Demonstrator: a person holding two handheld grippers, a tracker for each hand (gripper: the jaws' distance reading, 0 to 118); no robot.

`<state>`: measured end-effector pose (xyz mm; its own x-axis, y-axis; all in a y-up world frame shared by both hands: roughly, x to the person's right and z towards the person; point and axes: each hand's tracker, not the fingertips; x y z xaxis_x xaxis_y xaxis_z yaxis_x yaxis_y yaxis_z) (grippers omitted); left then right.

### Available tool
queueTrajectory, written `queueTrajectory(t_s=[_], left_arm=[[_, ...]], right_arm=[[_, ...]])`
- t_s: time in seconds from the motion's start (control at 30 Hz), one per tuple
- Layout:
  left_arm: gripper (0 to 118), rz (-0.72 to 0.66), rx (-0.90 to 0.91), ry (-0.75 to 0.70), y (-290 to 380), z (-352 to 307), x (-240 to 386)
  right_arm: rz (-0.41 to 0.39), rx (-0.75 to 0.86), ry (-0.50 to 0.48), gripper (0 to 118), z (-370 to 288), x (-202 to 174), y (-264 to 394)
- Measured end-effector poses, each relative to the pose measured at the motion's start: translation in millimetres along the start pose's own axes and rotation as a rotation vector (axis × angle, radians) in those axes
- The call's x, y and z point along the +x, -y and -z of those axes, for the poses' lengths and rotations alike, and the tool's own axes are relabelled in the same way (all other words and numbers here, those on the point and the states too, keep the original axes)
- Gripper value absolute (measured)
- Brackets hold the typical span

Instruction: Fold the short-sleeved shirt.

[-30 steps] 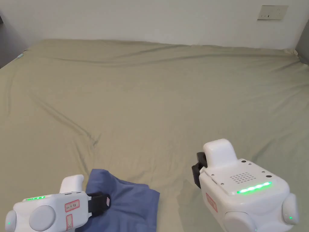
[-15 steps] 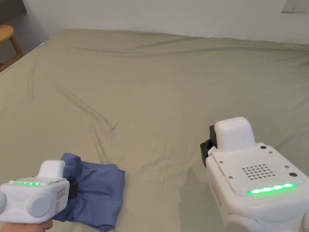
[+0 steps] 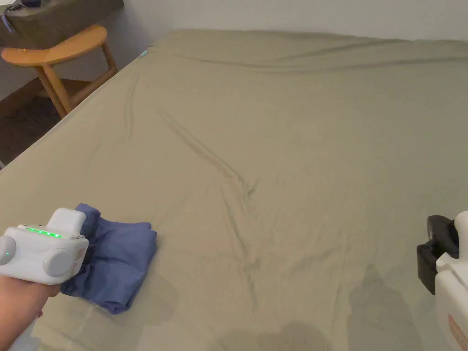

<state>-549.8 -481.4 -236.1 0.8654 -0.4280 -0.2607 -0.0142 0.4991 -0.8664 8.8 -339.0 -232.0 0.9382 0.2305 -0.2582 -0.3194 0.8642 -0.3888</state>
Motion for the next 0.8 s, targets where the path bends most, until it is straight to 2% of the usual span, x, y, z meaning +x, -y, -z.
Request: queueTrajectory(t_s=[0.1, 0.2, 0.3, 0.33, 0.37, 0.4, 0.43, 0.47, 0.5, 0.6, 0.73, 0.8], left_arm=[[24, 0.035, -0.019, -0.111, -5.7, 26.9, -33.3], [24, 0.021, -0.080, -0.125, -8.9, 55.8, -61.5], [25, 0.089, -0.099, -0.167, -10.0, 58.2, -61.7], [35, 0.077, -0.099, -0.148, -13.6, 54.9, -63.9], [68, 0.045, -0.095, -0.110, -15.9, 49.0, -65.3], [102, 0.020, -0.090, -0.138, -19.6, 45.1, -65.9], [118, 0.000, -0.066, -0.164, -24.1, 38.7, -68.0], [111, -0.021, -0.041, -0.178, -29.1, 28.3, -69.6], [109, -0.053, 0.081, -0.175, -36.9, 11.2, -74.9], [109, -0.140, 0.140, -0.126, -64.8, -40.1, -71.3], [109, -0.189, 0.400, 0.053, -94.0, -126.0, -39.8], [109, -0.228, 0.529, 0.098, -100.4, -176.3, -14.7]], right_arm=[[0.001, -0.025, 0.000, 1, 12.2, -5.4, 1.7], [-0.007, -0.052, -0.010, 1, 20.4, -9.2, 4.6], [-0.027, -0.074, -0.012, 1, 25.1, -10.5, 7.2], [-0.029, -0.079, -0.012, 1, 26.2, -9.6, 7.8], [-0.024, -0.083, -0.011, 1, 26.2, -7.4, 8.2], [-0.018, -0.088, -0.007, 1, 26.4, -5.7, 8.9], [-0.011, -0.095, -0.003, 1, 27.2, -3.3, 9.2], [-0.006, -0.100, -0.003, 1, 28.0, -0.3, 9.4], [-0.001, -0.101, -0.001, 1, 28.2, 2.3, 9.3], [0.017, -0.093, 0.005, 1, 22.5, 13.0, 5.5], [0.033, -0.040, 0.028, 1, 3.8, 32.1, -6.8], [0.040, -0.004, 0.041, 1, -9.1, 41.5, -13.9]])
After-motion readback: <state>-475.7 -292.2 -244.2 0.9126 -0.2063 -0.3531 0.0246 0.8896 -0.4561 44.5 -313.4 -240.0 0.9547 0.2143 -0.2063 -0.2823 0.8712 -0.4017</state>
